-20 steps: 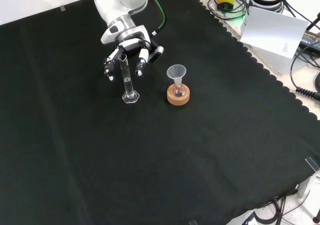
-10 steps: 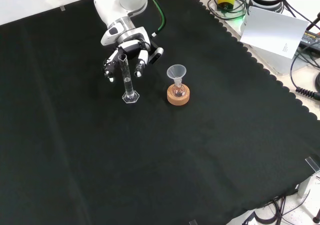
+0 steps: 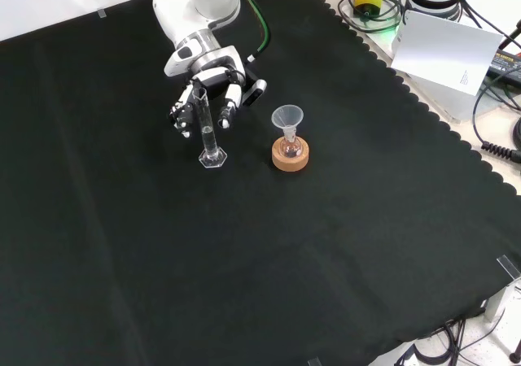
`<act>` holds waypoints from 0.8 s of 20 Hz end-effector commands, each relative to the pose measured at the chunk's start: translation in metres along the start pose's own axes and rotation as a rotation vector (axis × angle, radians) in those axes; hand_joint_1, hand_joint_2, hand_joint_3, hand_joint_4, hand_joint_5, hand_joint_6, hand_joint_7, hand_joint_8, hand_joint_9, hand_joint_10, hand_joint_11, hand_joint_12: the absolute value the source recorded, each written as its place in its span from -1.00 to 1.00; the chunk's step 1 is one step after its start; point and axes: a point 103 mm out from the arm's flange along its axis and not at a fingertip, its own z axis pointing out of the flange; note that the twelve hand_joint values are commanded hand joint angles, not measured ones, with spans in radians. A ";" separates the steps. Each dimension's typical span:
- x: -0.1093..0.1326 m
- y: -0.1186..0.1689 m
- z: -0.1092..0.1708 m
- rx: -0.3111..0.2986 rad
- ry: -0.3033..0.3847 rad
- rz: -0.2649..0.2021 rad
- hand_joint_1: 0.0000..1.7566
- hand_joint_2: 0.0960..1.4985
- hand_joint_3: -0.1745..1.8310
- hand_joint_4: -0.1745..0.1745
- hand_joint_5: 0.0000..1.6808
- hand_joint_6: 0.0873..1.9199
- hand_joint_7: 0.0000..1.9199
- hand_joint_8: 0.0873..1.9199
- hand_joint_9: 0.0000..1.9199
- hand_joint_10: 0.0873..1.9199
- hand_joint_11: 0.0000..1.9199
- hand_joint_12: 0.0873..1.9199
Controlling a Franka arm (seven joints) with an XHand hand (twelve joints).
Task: Pick up the graduated cylinder.
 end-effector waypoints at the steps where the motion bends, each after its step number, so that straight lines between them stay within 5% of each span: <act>1: 0.000 0.000 0.001 -0.002 -0.003 0.002 0.22 0.26 -1.00 0.05 -0.26 -0.63 -0.37 -0.48 -0.20 -0.60 -0.55 0.28; 16: 0.001 0.000 -0.001 -0.017 -0.015 0.009 0.25 0.29 -1.00 0.07 -0.25 -0.46 -0.33 -0.47 -0.12 -0.60 -0.44 0.25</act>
